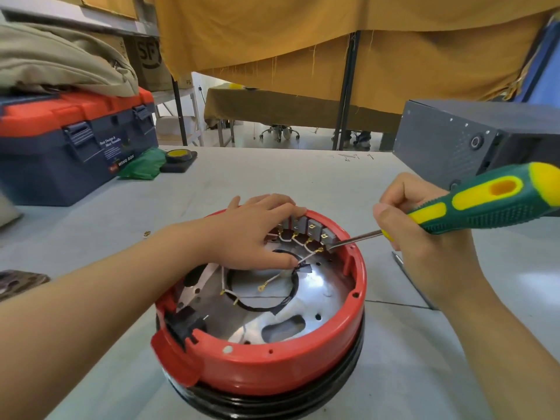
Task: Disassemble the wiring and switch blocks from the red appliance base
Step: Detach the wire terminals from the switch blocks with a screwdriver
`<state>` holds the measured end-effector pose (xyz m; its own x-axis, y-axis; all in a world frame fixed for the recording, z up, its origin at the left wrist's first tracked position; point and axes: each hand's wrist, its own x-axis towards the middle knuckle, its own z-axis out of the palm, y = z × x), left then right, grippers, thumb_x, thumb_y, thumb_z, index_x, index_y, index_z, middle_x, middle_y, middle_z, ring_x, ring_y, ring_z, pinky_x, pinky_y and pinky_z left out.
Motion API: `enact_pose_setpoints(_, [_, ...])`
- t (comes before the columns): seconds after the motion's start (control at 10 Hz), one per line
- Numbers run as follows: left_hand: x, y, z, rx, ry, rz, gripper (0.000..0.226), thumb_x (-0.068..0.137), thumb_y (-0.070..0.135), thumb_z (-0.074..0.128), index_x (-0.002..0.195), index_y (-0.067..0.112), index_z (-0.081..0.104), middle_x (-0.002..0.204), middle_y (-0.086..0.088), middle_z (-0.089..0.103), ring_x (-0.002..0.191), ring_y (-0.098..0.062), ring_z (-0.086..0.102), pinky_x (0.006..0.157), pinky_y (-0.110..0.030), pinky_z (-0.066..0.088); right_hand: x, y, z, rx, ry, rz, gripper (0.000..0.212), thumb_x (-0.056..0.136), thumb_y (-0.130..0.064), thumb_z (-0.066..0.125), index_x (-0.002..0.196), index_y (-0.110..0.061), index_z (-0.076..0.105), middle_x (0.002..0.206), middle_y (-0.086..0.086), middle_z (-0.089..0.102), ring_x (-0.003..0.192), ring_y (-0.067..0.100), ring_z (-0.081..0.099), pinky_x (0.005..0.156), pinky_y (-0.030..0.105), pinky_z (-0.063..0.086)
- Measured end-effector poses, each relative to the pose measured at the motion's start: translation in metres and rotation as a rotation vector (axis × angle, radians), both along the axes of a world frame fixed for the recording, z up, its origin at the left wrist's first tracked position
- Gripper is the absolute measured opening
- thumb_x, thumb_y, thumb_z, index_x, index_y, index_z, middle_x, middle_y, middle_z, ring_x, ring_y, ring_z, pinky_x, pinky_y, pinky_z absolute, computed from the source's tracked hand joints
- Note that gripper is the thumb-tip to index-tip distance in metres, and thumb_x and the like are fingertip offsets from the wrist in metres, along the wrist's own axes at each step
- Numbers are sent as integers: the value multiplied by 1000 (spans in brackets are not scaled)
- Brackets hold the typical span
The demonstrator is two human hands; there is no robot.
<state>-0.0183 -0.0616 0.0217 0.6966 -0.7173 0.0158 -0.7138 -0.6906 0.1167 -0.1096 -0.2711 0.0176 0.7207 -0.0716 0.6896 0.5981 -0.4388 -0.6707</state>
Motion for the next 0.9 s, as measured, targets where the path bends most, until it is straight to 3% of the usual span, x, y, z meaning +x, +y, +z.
enact_pose_setpoints(0.1, [-3, 1, 6, 25, 18, -8, 72, 82, 59, 53, 143, 36, 22, 149, 15, 20, 136, -11, 23, 114, -51, 14, -4, 2, 2, -38, -21, 33, 23, 79, -8, 52, 60, -12, 40, 48, -12, 44, 44, 3, 40, 46, 8, 26])
enact_pose_setpoints(0.2, [-10, -6, 4, 11, -96, -10, 71, 82, 59, 51, 142, 28, 28, 149, 7, 27, 136, -15, 26, 115, -40, 19, -8, 4, 3, -93, -19, 57, 24, 79, -7, 53, 60, -15, 40, 48, -12, 45, 42, 2, 41, 45, 6, 26])
enact_pose_setpoints(0.3, [-17, -11, -5, -75, -148, -14, 72, 84, 58, 51, 142, 20, 30, 151, 4, 26, 136, -14, 25, 112, -28, 22, -11, 5, 5, -161, -4, 78, 22, 79, -9, 55, 61, -13, 43, 53, -9, 46, 45, 1, 41, 46, 6, 27])
enact_pose_setpoints(0.4, [-18, -10, -8, -115, -151, -28, 72, 83, 55, 54, 142, 22, 29, 148, 5, 30, 134, -13, 26, 109, -25, 23, -12, 2, 9, -212, 15, 98, 20, 80, -11, 57, 64, -10, 45, 54, -7, 46, 44, 1, 41, 46, 5, 27])
enact_pose_setpoints(0.5, [-19, -7, -7, -149, -105, -43, 62, 82, 52, 56, 134, 27, 33, 142, 7, 37, 130, -12, 30, 107, -27, 28, -13, -1, 11, -240, 45, 119, 26, 84, -8, 63, 65, -10, 47, 51, -2, 47, 43, 4, 41, 46, 11, 31])
enact_pose_setpoints(0.6, [-21, -6, -7, -191, -46, -55, 44, 81, 48, 58, 118, 31, 40, 135, 6, 43, 125, -12, 33, 103, -30, 32, -14, -2, 13, -230, 103, 121, 30, 87, -2, 64, 64, -9, 46, 48, 0, 44, 45, 10, 41, 46, 27, 36])
enact_pose_setpoints(0.9, [-20, -7, -10, -143, -73, -76, 27, 85, 46, 57, 112, 40, 57, 154, 4, 21, 140, -14, 14, 115, -34, 16, -14, 1, 15, -237, 176, 95, 34, 88, -1, 61, 60, -1, 42, 49, 5, 37, 47, 9, 35, 49, 28, 33])
